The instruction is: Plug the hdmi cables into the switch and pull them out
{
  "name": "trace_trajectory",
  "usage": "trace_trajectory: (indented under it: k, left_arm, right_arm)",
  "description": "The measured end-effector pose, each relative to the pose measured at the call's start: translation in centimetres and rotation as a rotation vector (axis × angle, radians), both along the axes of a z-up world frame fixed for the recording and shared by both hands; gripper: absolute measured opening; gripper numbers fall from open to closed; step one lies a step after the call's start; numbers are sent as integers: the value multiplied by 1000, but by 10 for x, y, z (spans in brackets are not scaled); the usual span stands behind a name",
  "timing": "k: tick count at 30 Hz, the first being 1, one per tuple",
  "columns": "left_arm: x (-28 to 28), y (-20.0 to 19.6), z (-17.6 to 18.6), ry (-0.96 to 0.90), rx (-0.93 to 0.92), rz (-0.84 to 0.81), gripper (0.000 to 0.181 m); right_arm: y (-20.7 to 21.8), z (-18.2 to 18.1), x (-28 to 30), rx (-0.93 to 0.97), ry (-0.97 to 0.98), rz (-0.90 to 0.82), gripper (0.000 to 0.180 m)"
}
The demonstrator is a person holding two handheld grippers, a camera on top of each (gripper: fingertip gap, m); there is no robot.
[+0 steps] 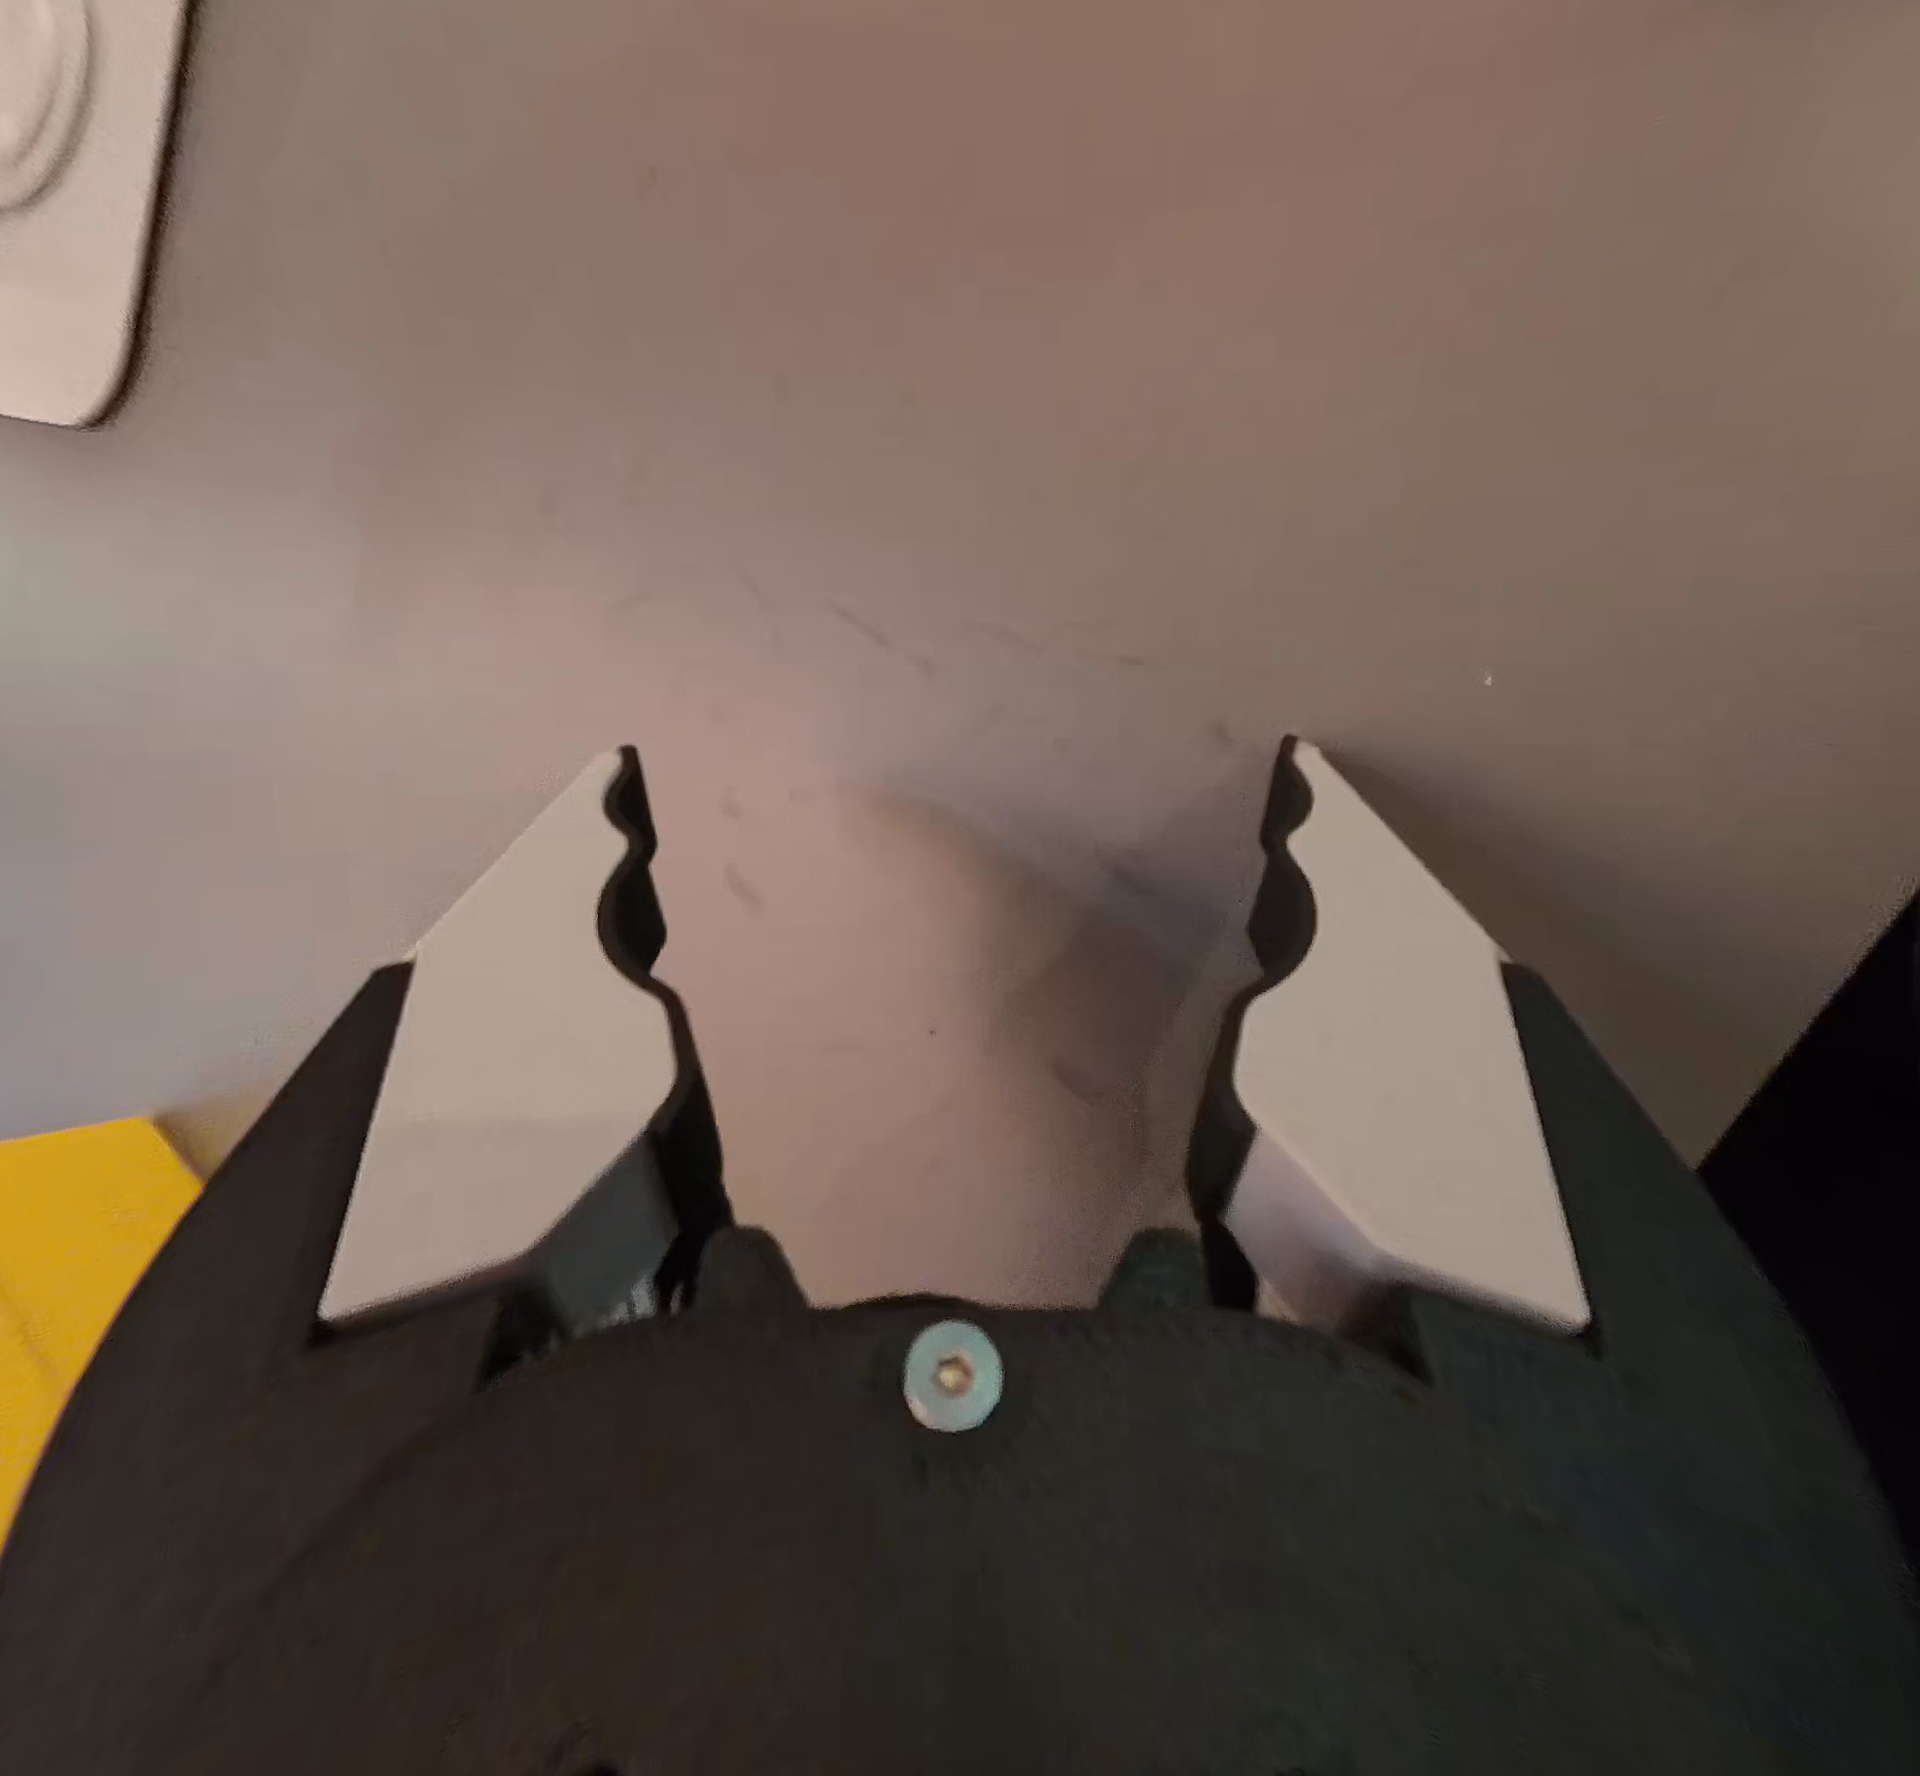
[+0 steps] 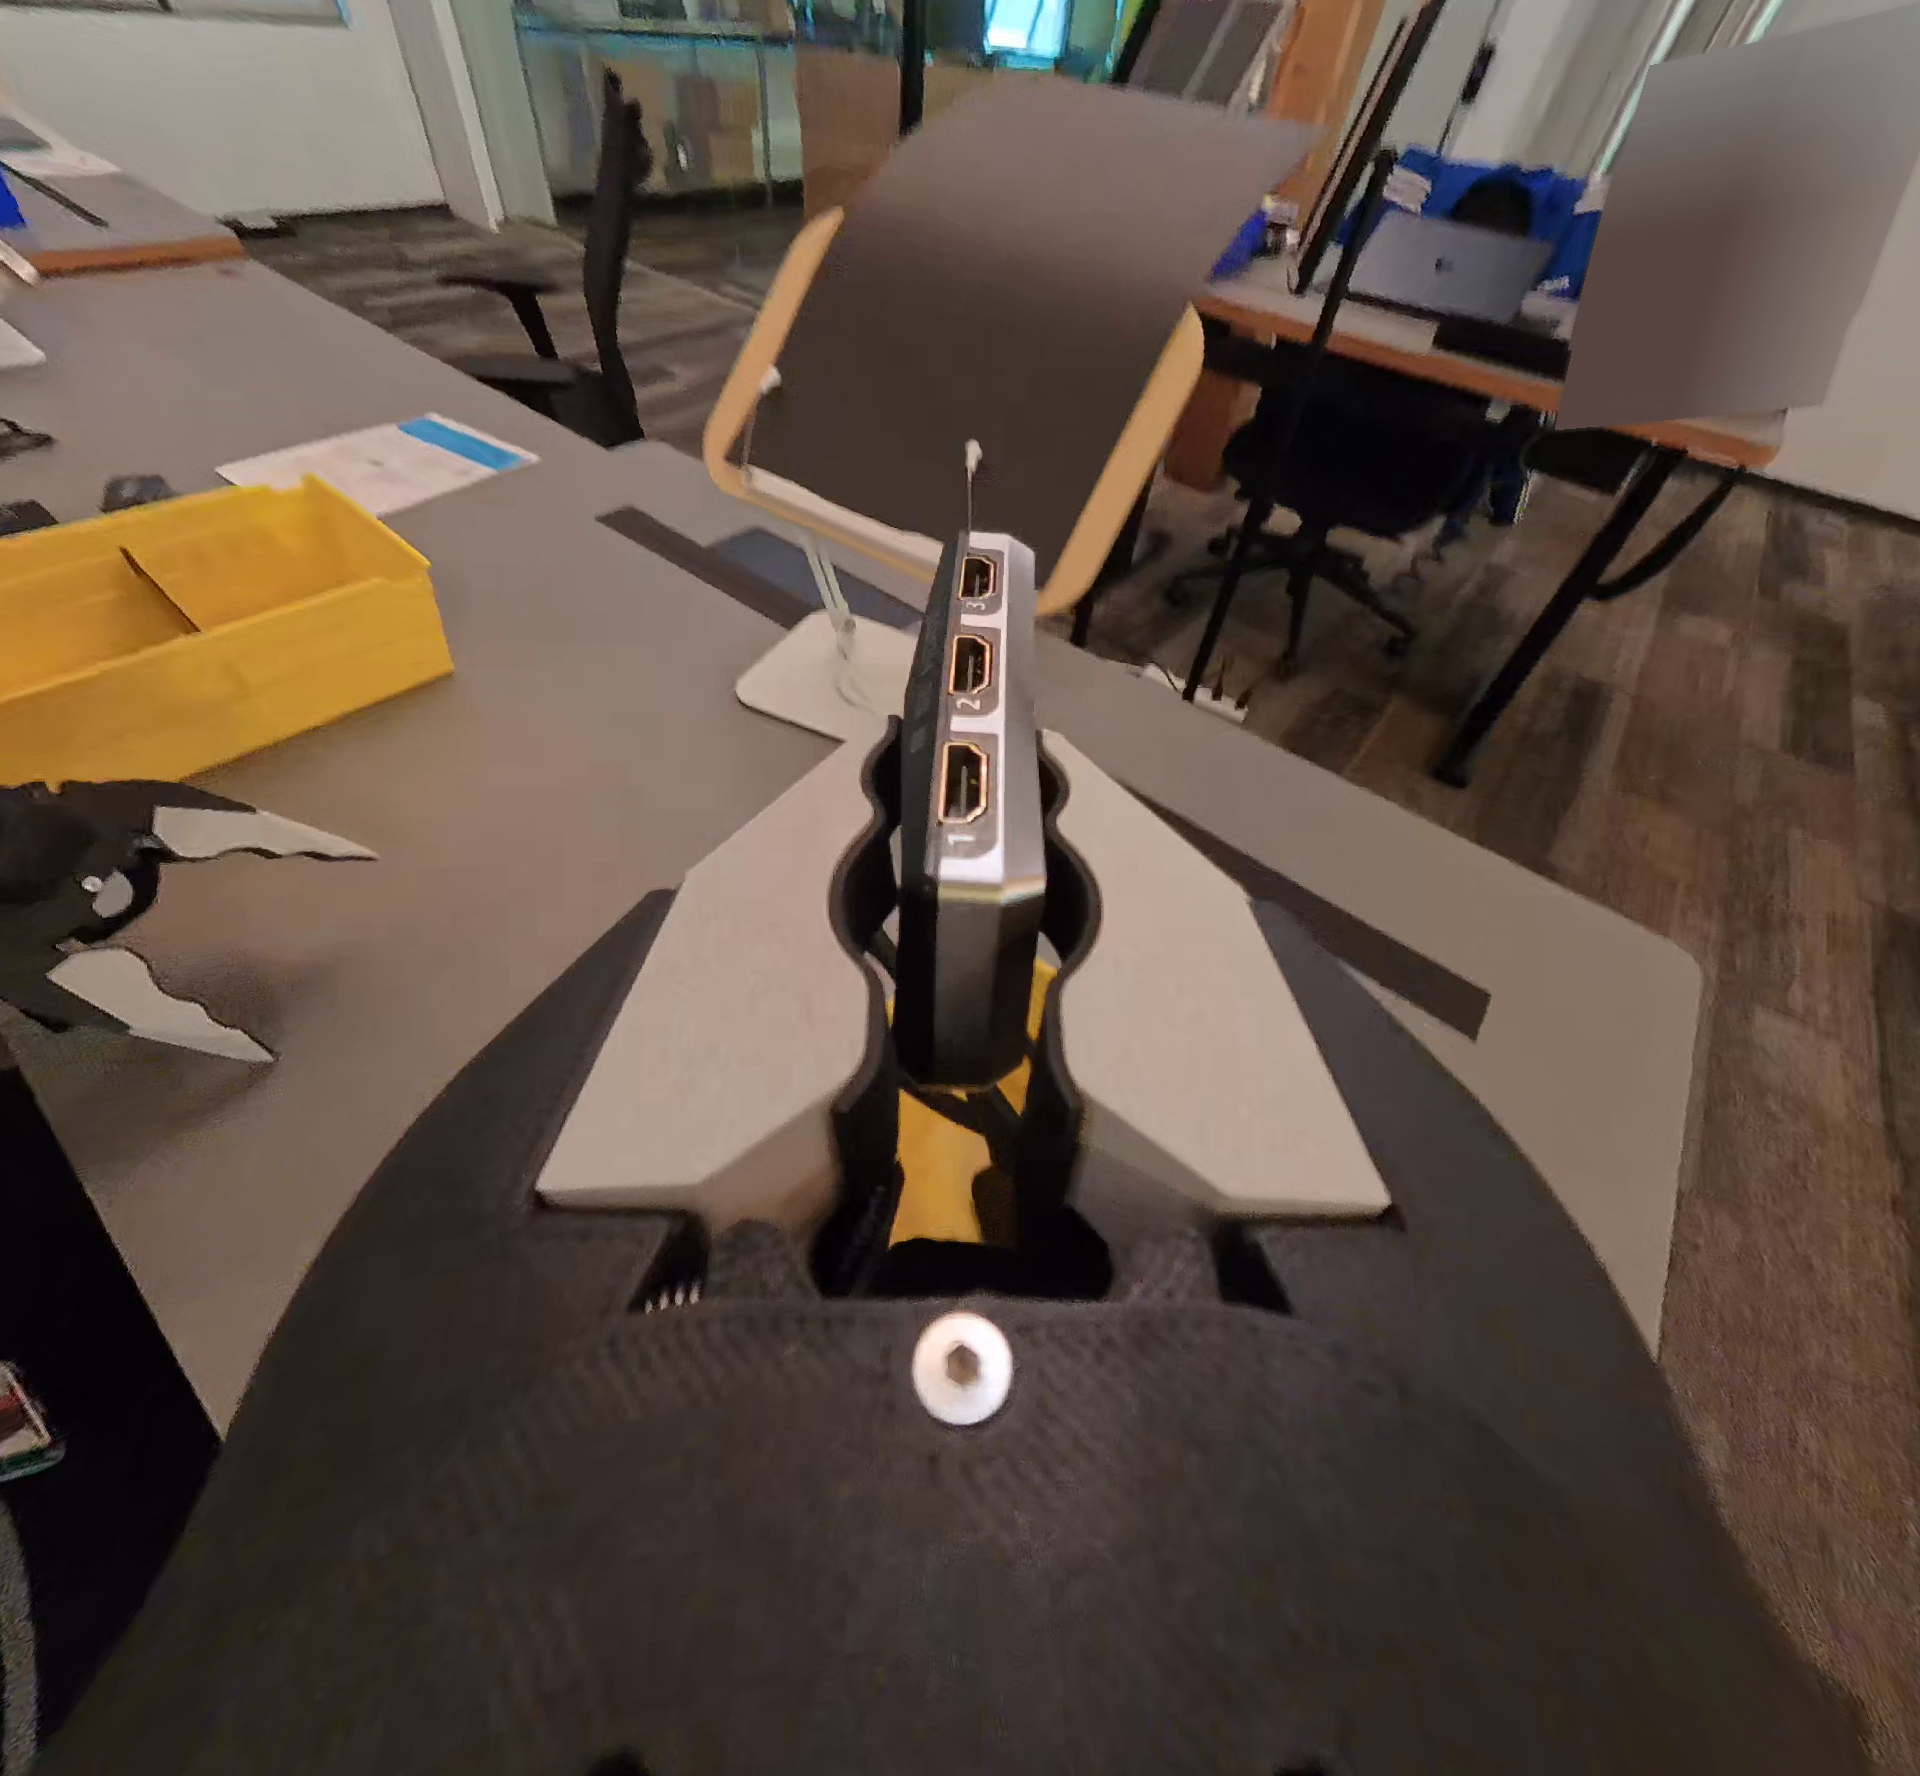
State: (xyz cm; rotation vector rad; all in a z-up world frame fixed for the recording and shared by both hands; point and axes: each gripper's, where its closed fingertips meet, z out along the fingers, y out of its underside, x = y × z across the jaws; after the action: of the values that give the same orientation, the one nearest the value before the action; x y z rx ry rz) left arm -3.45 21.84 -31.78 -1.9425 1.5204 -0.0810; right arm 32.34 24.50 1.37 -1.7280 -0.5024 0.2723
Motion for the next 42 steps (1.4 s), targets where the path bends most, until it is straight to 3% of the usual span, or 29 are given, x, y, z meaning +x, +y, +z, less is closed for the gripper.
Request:
trace_trajectory:
  k: [7, 14, 19, 24, 30, 34, 38, 42]
  left_arm:
    - [2, 1, -3, -23, -49, 11, 114]
    - [2, -1, -4, -31, -62, 11, 111]
    - [2, -1, -4, -35, -77, 11, 110]
    - [3, -2, -5, -42, -88, 10, 108]
    - [3, -3, -6, -47, -96, 11, 106]
    - [3, -4, -7, -60, -123, 17, 104]
    - [3, -5, -8, -67, -131, 14, 103]
    - [1, -4, -8, -63, -133, 18, 105]
  right_arm:
    - [29, -68, 29, -183, -80, -84, 19]
    - [57, -130, 48, -347, -32, -90, 19]
    - [71, -179, 50, -479, -108, -39, 19]
    - [78, -216, 39, -572, -263, 39, 21]
    - [81, -259, 21, -676, -584, 183, 27]
    - [83, -267, 32, -729, -878, 145, 64]
    - [90, -239, 23, -704, -766, 131, 72]
    - [84, -188, 29, -585, -797, 47, 70]
